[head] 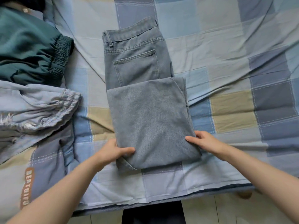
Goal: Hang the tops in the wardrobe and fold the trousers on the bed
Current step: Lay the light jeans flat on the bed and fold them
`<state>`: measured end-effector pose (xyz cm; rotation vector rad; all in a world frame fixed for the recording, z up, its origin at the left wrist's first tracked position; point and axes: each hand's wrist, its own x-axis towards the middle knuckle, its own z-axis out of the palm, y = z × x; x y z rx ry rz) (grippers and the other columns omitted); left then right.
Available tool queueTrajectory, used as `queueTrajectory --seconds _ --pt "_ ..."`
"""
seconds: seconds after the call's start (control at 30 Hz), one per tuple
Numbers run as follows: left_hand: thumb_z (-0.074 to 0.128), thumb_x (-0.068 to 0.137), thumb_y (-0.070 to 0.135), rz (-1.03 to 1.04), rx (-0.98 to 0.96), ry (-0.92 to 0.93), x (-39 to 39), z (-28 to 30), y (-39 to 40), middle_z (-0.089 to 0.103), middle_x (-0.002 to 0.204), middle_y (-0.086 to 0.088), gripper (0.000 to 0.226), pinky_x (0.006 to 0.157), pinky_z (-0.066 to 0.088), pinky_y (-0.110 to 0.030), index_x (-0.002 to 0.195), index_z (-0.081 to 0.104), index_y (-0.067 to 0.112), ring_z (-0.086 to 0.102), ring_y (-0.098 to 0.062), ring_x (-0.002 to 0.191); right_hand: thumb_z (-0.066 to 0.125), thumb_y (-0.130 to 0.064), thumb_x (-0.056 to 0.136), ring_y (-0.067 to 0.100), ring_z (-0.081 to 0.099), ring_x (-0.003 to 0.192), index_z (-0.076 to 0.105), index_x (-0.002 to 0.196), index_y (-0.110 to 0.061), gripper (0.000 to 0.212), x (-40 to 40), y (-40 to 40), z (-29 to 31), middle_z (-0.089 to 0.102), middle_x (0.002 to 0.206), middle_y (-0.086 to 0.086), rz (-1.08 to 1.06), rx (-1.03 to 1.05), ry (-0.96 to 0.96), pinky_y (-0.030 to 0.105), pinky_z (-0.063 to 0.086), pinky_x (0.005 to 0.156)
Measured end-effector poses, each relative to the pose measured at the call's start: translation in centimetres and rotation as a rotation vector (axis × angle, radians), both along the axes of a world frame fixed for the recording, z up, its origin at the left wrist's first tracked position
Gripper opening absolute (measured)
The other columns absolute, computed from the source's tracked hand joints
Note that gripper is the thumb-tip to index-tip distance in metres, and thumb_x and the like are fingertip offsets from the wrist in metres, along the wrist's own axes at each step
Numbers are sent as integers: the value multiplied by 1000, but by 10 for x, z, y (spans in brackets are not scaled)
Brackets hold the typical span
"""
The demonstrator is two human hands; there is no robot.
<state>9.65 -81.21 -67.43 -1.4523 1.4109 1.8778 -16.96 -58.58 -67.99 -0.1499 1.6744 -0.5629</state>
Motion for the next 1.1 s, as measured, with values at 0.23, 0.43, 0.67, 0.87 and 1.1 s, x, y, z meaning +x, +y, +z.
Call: queueTrajectory --seconds 0.23,0.43,0.67,0.87,1.1 --pt "77 80 12 143 30 -25 11 7 11 76 93 9 21 65 51 -11 99 71 15 71 -5 88 41 -47 98 9 61 102 65 113 -17 41 1 -13 0 66 114 -5 185 123 -18 22 45 84" --pt "78 81 14 164 -6 -49 19 7 19 76 84 15 14 57 49 -7 90 69 19 70 4 75 68 -40 84 14 54 49 63 89 -10 30 1 3 2 59 62 3 -123 299 -337 20 41 49" --pt "80 76 4 132 -125 -28 43 4 47 74 82 22 25 63 49 -9 94 68 18 69 5 78 60 -33 92 16 46 72 53 84 -11 25 32 22 -7 49 76 8 -227 103 -26 26 31 58" --pt "86 72 21 189 -381 -209 36 0 54 56 110 0 21 92 49 -34 73 65 23 61 -18 97 62 -34 91 3 56 66 60 92 -13 21 33 21 -4 60 83 -2 -86 78 120 15 40 53" --pt "76 83 16 219 -190 -90 53 32 60 74 94 3 14 71 55 -22 95 69 17 70 -16 92 60 -30 93 17 43 76 48 96 2 34 45 32 21 46 83 9 -14 48 178 32 32 69"
